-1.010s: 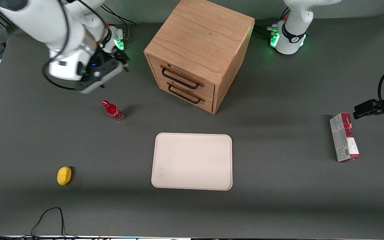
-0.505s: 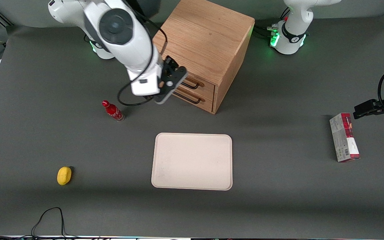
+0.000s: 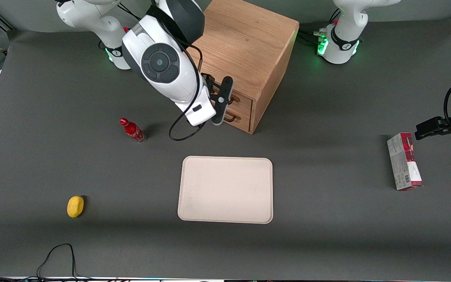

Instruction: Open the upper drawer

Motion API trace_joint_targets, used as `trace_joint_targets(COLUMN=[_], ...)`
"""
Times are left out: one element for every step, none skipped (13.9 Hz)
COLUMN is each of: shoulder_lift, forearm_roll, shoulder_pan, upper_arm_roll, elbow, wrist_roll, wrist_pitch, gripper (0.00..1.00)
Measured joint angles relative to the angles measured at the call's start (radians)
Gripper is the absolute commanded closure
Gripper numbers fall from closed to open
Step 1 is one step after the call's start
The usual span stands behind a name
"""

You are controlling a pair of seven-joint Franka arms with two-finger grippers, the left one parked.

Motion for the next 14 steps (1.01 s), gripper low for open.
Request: trace_joint_targets(shoulder_lift=[0.008, 0.016, 0.023, 0.028, 0.031, 0.034, 0.037, 0.039, 0.039, 0.039, 0.039, 0.039, 0.039, 0.039], forearm_roll=[0.013, 0.031, 0.046, 0.056, 0.062, 0.064, 0.065, 0.066, 0.067, 0.068, 0.069, 0.069, 0.07, 0.071], shoulder_pan=[-0.004, -0.009, -0.012, -0.015, -0.017, -0.017, -0.017, -0.016, -0.015, -0.014, -0.013, -0.012, -0.011, -0.008], upper_arm_roll=[-0.001, -0.001, -0.001, -0.001, -0.002, -0.002, -0.002, -0.002, -0.002, -0.002, -0.002, -0.001, 0.0, 0.001], elbow=[-0.008, -0.021, -0.033, -0.043, -0.054, -0.066, -0.078, -0.089, -0.102, -0.112, -0.118, -0.123, -0.128, -0.132], wrist_roll=[-0.006, -0.011, -0.013, -0.014, -0.014, -0.015, -0.015, -0.015, -0.015, -0.015, -0.015, -0.015, -0.015, -0.015], wrist_pitch=[-0.005, -0.006, -0.006, -0.006, -0.006, -0.006, -0.006, -0.007, -0.007, -0.006, -0.006, -0.006, -0.006, -0.006], gripper=[0.0, 0.0, 0.0, 0.0, 0.0, 0.0, 0.0, 0.0, 0.0, 0.0, 0.0, 0.0, 0.0, 0.0])
